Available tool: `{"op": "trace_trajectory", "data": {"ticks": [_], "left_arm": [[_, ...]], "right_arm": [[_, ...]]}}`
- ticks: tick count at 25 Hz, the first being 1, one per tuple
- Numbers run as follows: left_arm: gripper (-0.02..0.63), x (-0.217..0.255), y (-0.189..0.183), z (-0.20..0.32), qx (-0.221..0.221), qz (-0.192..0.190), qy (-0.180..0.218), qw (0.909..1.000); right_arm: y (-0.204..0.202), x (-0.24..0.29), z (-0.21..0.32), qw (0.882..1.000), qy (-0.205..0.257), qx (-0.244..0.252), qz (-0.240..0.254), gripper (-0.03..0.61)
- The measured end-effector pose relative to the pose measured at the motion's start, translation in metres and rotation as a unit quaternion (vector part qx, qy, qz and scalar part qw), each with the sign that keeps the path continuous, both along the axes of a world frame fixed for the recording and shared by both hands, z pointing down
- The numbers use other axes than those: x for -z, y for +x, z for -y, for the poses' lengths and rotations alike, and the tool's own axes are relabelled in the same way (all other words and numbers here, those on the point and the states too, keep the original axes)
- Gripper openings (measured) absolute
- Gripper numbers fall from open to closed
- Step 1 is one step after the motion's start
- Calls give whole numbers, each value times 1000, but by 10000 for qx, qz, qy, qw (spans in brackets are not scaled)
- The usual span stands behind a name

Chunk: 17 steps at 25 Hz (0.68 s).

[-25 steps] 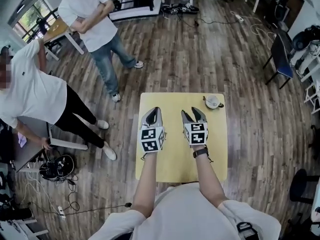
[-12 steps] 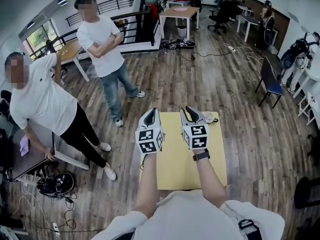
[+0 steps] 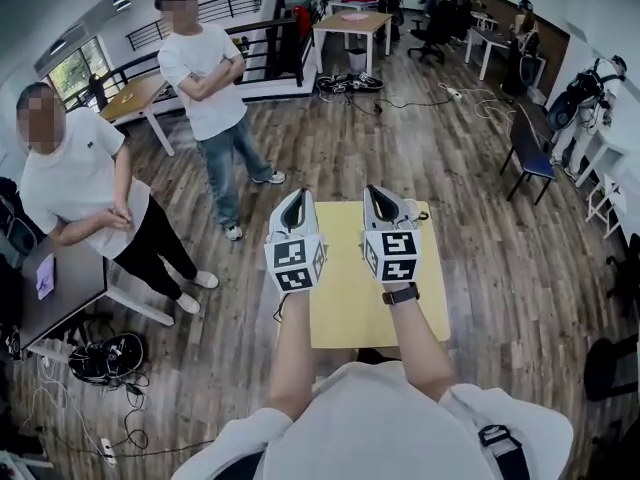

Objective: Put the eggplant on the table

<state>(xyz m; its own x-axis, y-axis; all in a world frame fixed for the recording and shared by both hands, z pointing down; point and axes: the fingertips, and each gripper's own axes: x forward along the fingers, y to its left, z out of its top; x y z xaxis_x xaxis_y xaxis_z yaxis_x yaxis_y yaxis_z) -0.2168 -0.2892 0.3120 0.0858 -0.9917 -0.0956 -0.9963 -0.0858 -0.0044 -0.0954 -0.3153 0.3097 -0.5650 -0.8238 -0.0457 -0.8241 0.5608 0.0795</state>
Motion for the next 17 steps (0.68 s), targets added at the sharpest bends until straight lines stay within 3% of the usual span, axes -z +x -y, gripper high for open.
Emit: {"op": "trace_trajectory", "data": {"ticks": [10,17], "left_arm": [[3,11,2,-58,-9,-70,182,9998],[3,-26,15,-83,-160,-359,-262,9989]], "right_arm": [[6,23,-63,9995,297,-11,-128,11],[20,-1,-87,9989,21,-94,-465,11]]}}
